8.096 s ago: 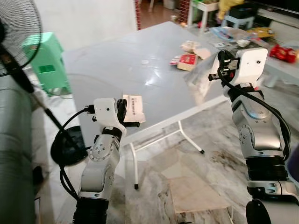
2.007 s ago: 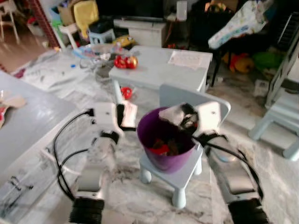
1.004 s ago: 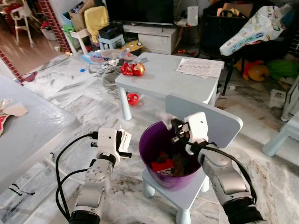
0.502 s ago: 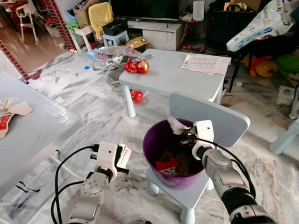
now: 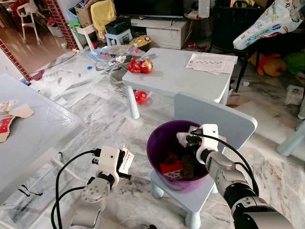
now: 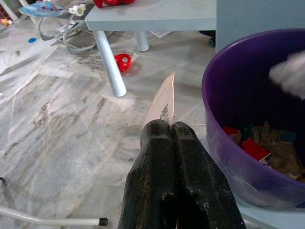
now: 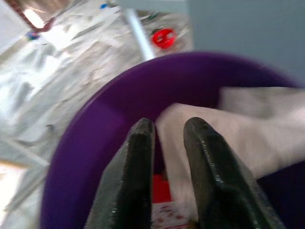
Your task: Picking trash to rubbish bin
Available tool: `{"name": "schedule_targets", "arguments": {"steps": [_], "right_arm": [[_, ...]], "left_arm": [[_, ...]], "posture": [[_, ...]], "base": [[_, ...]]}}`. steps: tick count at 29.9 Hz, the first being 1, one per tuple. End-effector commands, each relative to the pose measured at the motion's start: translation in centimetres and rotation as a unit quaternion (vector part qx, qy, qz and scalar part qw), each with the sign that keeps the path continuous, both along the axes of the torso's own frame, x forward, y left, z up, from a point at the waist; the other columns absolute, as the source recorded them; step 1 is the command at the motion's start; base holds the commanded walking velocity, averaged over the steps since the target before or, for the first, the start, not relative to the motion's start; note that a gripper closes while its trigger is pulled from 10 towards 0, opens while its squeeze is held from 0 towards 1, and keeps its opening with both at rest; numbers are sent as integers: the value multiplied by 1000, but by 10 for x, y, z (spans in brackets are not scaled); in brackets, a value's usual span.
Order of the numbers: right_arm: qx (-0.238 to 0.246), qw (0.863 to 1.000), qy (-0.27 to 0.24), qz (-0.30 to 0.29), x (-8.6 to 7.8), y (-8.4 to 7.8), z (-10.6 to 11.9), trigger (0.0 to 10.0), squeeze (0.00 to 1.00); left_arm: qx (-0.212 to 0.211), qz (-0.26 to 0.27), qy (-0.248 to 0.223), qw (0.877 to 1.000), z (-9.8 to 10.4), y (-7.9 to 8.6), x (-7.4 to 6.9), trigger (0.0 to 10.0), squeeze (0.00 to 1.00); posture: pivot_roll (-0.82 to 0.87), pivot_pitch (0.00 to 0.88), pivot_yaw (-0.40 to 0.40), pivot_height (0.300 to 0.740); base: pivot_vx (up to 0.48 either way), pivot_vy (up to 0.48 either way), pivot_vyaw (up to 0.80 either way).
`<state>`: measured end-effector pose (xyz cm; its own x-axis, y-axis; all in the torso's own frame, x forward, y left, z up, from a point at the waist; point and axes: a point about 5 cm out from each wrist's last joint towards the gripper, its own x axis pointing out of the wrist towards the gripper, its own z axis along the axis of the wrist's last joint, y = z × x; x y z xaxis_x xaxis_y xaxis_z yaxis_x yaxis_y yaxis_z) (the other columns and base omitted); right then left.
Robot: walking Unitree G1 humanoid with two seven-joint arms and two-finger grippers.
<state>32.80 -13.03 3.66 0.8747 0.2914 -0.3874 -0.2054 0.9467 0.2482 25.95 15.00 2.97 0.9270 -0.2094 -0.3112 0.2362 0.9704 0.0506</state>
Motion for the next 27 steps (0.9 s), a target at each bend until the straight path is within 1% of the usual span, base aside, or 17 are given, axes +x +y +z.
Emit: {"name": "schedule_targets", "arguments": {"steps": [1,3,5,7,10,14,15,16,17,19,20,22,24,26,27], "right_arm": [[25,999,20,27,-3,15,-5,10000,1000],[30,996,34,78,-12,29,-12,10000,1000],[37,993,46,102,-17,37,-16,10000,1000],[37,992,49,108,-19,38,-18,10000,1000],[24,992,57,107,-22,35,-23,10000,1000],[12,995,47,90,-20,27,-22,10000,1000],[3,996,36,83,-18,23,-20,10000,1000],[-10,998,16,66,-15,15,-16,10000,1000],[-10,998,16,66,-15,15,-16,10000,1000],[-26,999,0,38,-11,3,-12,10000,1000],[-26,999,0,38,-11,3,-12,10000,1000],[-53,998,-19,32,-10,-4,-7,10000,1000],[-69,996,-36,33,-10,-8,-2,10000,1000],[-63,996,-45,41,-12,-9,3,10000,1000],[-65,994,-58,61,-16,-10,9,10000,1000]], "left_arm": [[10,-1,0,1000,1,3,0,10000,0],[11,-1,-1,1000,2,3,2,10000,0],[11,0,-2,1000,3,4,3,10000,0],[11,1,-2,1000,3,4,3,10000,0],[11,2,-3,1000,3,3,3,10000,0],[10,1,-4,1000,4,1,5,10000,0],[9,1,-5,1000,5,0,6,10000,0],[5,0,-7,1000,7,-2,9,10000,0],[5,0,-7,1000,7,-2,9,10000,0],[-2,-12,-17,1000,13,-9,15,10000,0],[-2,-12,-17,1000,13,-9,15,10000,0],[-9,-28,-25,999,18,-16,21,10000,0],[-16,-44,-31,998,22,-23,26,10000,0],[-21,-60,-37,997,26,-31,31,10000,0],[-25,-75,-42,996,29,-38,36,10000,0]], "posture": [[16,78,155,740],[17,77,153,740],[18,76,152,740],[18,76,152,740],[17,76,151,740],[17,76,151,740],[17,76,151,740],[1,73,149,740],[1,73,149,740],[1,73,149,740],[1,73,149,740],[-14,70,150,740],[-25,70,154,740],[-39,70,158,740],[-54,69,160,740]], "base": [[0,0,0],[0,0,0],[0,0,0],[0,0,0],[0,0,0],[0,0,0],[0,0,0],[0,0,0],[0,0,0],[0,0,0],[0,0,0],[0,0,0],[0,0,0],[0,0,0],[0,0,0]]}}
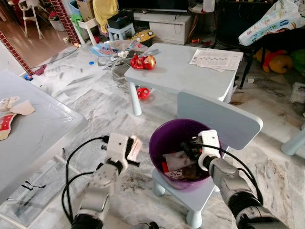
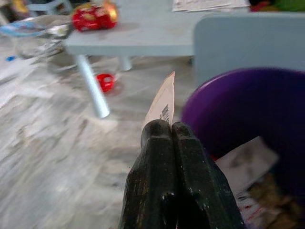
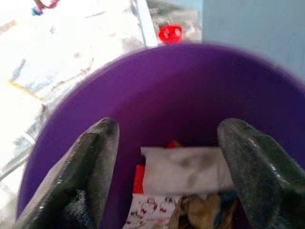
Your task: Picking trash to rubbish bin
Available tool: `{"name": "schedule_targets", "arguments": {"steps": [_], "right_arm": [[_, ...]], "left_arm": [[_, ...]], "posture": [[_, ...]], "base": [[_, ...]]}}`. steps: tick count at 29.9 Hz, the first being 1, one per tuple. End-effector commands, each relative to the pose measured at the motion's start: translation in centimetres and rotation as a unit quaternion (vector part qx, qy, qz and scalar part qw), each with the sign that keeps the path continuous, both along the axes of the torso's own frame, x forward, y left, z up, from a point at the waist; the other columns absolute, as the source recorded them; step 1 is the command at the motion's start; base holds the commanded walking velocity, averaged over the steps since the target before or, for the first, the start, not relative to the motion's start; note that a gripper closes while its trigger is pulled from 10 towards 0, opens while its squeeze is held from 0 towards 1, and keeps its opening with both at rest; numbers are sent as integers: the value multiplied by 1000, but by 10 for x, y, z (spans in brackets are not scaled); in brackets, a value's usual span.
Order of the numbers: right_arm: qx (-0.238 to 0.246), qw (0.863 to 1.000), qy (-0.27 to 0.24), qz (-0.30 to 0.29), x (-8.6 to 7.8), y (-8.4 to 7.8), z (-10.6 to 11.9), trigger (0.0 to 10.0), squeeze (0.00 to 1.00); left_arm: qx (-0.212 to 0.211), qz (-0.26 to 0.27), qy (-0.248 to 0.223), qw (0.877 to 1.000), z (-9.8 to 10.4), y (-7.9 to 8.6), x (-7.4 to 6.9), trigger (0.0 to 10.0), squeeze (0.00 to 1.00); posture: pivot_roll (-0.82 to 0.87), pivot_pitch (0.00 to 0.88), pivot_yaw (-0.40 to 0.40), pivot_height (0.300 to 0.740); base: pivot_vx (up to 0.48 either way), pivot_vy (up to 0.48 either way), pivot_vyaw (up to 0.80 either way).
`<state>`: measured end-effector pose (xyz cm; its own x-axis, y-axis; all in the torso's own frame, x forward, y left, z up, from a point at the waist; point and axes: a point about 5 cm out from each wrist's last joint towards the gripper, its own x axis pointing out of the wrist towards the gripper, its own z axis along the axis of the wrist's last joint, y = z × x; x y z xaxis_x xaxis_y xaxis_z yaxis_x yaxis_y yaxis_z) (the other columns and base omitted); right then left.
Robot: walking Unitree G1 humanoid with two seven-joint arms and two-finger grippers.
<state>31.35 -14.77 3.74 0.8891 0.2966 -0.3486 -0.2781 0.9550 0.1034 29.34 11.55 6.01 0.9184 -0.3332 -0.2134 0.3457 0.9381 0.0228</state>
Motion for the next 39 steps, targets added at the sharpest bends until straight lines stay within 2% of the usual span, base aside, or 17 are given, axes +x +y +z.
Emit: {"name": "schedule_targets", "arguments": {"steps": [1,5,6,7,8,10,11,12,13,15,21,24,25,26,30,34,39], "right_arm": [[-4,999,-17,40,-3,8,10,10000,1000],[-10,996,-37,81,-14,9,21,10000,984],[-8,992,-43,115,-25,10,28,10000,286],[-10,990,-42,133,-33,9,32,10000,8],[-10,990,-42,133,-33,9,32,10000,8],[-11,985,-31,170,-49,8,36,10000,0],[-11,979,-12,205,-65,6,38,10000,0],[-11,979,-12,205,-65,6,38,10000,0],[-12,972,15,233,-80,3,39,10000,0],[-10,966,41,253,-94,-2,37,10000,0],[-6,961,84,265,-114,-7,34,10000,0],[2,956,103,274,-123,-4,40,10000,0],[-1,957,103,269,-123,-4,40,10000,0],[-6,960,102,260,-122,-5,39,10000,0],[-21,969,91,229,-113,-9,39,10000,0],[-23,981,64,180,-98,-12,45,10000,0],[-23,985,51,160,-91,-11,50,10000,0]], "left_arm": [[3,-20,0,1000,0,-6,4,10000,0],[-9,-41,-6,999,6,-18,12,10000,0],[-18,-56,-9,998,9,-26,15,10000,0],[-27,-72,-13,997,13,-33,18,10000,0],[-27,-72,-13,997,13,-33,18,10000,0],[-36,-100,-18,994,18,-46,21,10000,0],[-41,-121,-21,992,21,-55,23,10000,0],[-41,-121,-21,992,21,-55,23,10000,0],[-45,-139,-23,989,23,-63,24,10000,0],[-48,-152,-22,987,24,-70,25,10000,0],[-48,-185,5,981,14,-85,22,10000,0],[-44,-206,40,977,0,-92,17,10000,0],[-37,-208,46,976,-4,-94,16,10000,659],[-34,-207,51,977,-6,-94,15,10000,1000],[-29,-190,54,980,-10,-94,16,10000,1000],[-26,-145,53,988,-11,-88,21,10000,1000],[-21,-122,54,991,-13,-83,23,10000,1000]], "posture": [[-54,69,160,740],[-83,69,162,740],[-111,68,166,740],[-125,67,172,740],[-125,67,172,740],[-144,64,178,740],[-154,62,183,740],[-154,62,183,740],[-164,60,187,740],[-174,57,193,740],[-206,51,216,740],[-223,53,227,740],[-228,55,229,740],[-229,56,230,740],[-232,59,231,740],[-236,65,230,740],[-237,66,225,740]], "base": [[0,0,0],[0,0,0],[0,0,0],[0,0,0],[0,0,0],[0,0,0],[0,0,0],[0,0,0],[0,0,0],[0,0,0],[0,0,0],[0,0,0],[0,0,0],[0,0,0],[0,0,0],[0,0,0],[0,0,0]]}}
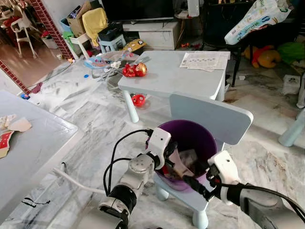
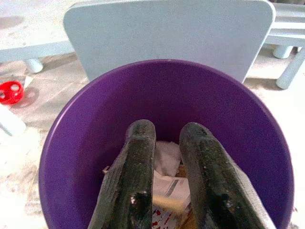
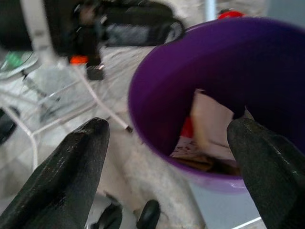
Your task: Picking trash to rubbish bin
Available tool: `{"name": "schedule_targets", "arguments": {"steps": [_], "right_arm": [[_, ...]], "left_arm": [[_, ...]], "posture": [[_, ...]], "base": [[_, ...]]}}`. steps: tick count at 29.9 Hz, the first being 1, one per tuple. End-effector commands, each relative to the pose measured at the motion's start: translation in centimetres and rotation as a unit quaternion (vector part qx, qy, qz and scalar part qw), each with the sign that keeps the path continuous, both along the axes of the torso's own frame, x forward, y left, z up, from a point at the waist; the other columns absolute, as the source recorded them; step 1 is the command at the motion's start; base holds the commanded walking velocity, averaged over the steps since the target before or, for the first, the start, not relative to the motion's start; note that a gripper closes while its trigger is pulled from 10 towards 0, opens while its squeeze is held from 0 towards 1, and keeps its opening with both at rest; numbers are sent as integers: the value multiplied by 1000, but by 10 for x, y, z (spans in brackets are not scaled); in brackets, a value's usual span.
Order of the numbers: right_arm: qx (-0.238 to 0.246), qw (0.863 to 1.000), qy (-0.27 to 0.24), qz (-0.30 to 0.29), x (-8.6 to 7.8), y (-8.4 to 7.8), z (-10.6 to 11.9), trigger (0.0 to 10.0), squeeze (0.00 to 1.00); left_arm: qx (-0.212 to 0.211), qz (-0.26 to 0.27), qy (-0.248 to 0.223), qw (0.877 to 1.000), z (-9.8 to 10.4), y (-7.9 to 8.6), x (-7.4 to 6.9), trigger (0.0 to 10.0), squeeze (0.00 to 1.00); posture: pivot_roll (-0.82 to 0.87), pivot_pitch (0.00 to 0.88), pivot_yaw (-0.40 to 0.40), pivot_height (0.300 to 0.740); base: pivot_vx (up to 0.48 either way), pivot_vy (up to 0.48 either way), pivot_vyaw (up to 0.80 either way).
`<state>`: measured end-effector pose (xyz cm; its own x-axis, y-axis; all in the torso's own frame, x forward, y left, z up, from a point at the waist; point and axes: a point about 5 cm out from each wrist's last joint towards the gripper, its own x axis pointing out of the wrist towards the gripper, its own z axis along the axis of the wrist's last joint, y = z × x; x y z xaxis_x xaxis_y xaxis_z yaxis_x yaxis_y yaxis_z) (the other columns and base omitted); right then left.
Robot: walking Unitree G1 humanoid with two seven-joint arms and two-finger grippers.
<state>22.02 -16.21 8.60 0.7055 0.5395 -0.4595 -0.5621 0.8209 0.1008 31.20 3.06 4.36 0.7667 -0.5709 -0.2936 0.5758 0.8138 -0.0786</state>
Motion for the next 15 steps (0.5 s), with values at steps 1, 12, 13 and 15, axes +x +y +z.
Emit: {"name": "schedule_targets", "arguments": {"steps": [1,12,13,15], "right_arm": [[3,1000,-7,-6,4,5,2,10000,0],[3,1000,-15,-16,11,10,4,10000,0],[3,1000,-16,-17,12,10,4,10000,0],[1,1000,-18,-19,12,9,4,10000,0]], "left_arm": [[6,12,-6,1000,3,3,5,10000,1000],[-6,35,10,999,0,6,6,10000,1000],[-9,35,13,999,-1,6,5,10000,1000],[-12,36,14,999,-1,6,4,10000,1000]], "posture": [[-236,66,224,740],[-232,64,219,740],[-232,64,219,740],[-233,64,218,740]], "base": [[0,0,0],[0,0,0],[0,0,0],[0,0,0]]}}
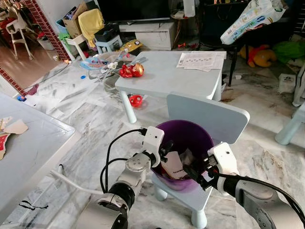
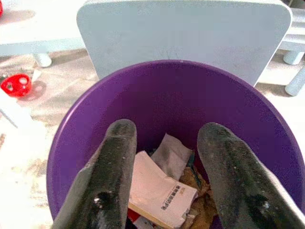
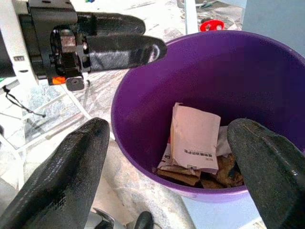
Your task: Picking trash to rubbish bin
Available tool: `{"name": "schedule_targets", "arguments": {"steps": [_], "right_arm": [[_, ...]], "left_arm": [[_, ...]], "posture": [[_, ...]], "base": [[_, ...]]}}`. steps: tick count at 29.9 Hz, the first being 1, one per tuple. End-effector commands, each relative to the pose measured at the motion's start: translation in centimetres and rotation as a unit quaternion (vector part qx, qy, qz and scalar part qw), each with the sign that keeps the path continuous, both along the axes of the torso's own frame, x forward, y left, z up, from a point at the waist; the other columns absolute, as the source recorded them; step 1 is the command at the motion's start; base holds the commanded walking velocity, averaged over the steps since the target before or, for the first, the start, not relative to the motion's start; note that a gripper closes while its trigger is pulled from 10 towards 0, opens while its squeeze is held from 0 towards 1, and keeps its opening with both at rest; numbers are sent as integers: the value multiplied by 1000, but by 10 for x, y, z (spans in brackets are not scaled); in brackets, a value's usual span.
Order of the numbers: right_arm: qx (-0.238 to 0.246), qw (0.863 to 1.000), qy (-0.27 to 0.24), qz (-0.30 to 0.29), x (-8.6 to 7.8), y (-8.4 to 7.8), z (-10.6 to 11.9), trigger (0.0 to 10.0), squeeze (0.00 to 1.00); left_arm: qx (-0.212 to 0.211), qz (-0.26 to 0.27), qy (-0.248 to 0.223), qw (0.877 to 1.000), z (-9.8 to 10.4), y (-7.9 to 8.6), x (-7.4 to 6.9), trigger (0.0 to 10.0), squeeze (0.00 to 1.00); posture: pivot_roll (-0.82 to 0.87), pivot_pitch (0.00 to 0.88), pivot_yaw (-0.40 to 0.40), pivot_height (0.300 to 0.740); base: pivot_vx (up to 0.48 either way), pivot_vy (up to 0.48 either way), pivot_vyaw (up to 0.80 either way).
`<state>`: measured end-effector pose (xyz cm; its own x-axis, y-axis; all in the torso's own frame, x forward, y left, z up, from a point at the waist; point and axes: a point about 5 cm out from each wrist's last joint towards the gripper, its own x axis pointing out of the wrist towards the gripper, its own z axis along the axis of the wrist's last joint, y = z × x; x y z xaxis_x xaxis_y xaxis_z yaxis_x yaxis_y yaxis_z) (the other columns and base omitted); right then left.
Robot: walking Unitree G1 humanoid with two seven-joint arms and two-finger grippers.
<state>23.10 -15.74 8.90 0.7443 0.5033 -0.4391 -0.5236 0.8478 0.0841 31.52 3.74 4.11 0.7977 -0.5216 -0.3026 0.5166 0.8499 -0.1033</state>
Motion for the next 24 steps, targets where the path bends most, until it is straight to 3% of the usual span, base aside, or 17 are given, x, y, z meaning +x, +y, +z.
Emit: {"name": "schedule_targets", "arguments": {"steps": [1,4,8,10,12,19,21,24], "right_arm": [[-1,1000,-5,5,1,4,2,10000,0],[-3,1000,-10,2,2,4,2,10000,0],[-7,998,-62,-24,18,3,13,10000,0],[-6,997,-70,-29,21,3,15,10000,0],[-4,992,-104,-65,33,2,24,10000,0],[2,980,-167,-111,55,9,40,10000,0],[23,973,-198,-119,65,20,52,10000,0],[43,969,-215,-113,69,31,59,10000,0]], "left_arm": [[-11,7,2,1000,2,-1,2,10000,1000],[-15,18,-6,1000,5,1,5,10000,1000],[-44,77,-72,993,32,21,25,10000,1000],[-46,83,-83,992,36,24,28,10000,1000],[-55,102,-136,984,51,39,34,10000,1000],[-39,147,-217,964,70,67,32,10000,1000],[-25,172,-252,952,76,81,25,10000,1000],[-25,199,-258,945,78,94,19,10000,1000]], "posture": [[-233,64,218,740],[-230,65,214,740],[-211,56,200,740],[-206,55,199,740],[-190,51,195,740],[-144,44,178,740],[-126,44,160,740],[-115,44,150,740]], "base": [[0,0,0],[0,0,0],[0,0,0],[0,0,0],[0,0,0],[0,0,0],[0,0,0],[0,0,0]]}}
